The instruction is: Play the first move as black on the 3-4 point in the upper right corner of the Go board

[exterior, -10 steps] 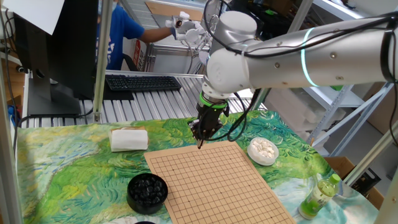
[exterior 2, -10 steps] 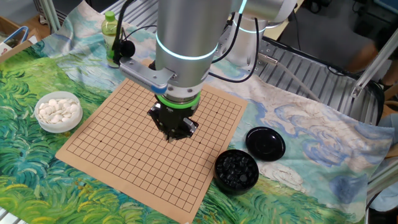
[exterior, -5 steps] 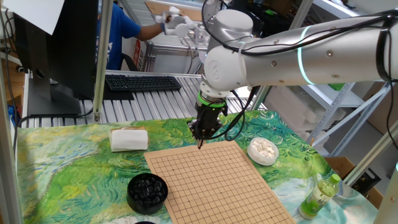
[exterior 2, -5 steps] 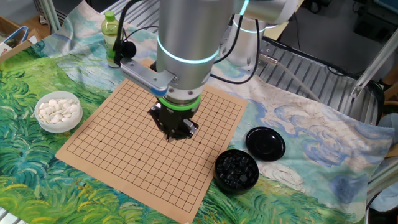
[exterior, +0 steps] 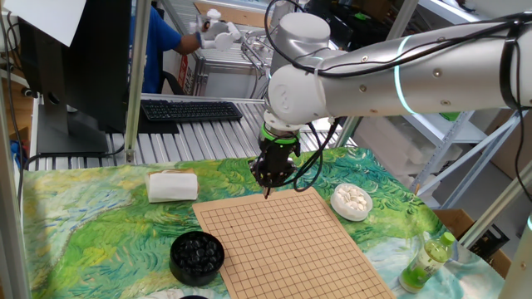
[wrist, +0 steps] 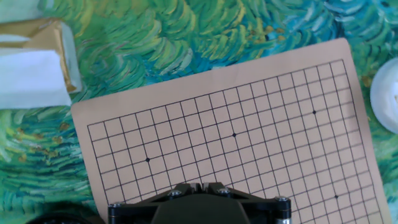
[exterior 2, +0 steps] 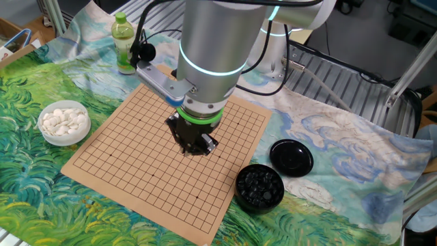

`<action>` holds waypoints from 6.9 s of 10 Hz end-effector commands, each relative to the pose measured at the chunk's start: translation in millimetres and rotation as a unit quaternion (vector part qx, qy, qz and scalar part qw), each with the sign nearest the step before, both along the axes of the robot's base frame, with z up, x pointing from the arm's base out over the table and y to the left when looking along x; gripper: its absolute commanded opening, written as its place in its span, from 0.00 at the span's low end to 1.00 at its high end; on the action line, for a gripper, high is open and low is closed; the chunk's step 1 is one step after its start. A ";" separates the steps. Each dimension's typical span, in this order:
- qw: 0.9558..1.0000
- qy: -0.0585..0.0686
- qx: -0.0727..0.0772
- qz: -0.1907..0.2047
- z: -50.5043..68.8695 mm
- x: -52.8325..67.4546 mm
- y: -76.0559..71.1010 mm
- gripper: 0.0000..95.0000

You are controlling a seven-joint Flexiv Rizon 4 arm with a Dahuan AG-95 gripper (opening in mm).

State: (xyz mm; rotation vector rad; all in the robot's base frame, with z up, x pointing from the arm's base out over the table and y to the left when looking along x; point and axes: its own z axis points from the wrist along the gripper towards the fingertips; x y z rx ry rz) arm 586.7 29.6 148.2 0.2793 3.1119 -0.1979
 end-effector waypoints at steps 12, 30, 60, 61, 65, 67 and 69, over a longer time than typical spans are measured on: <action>0.998 0.014 0.046 -0.048 -0.3 -0.3 -0.4 0.00; 0.985 0.018 0.140 0.095 -20.6 9.3 -145.3 0.00; 0.984 0.039 0.162 0.065 -43.7 2.7 -158.5 0.00; 0.985 0.051 0.156 0.050 -43.7 2.7 -158.5 0.00; 0.988 0.069 0.140 0.020 -43.7 2.7 -158.5 0.00; 0.985 0.068 0.154 0.028 -43.7 2.7 -158.5 0.00; 0.985 0.066 0.157 0.038 -43.7 2.7 -158.5 0.00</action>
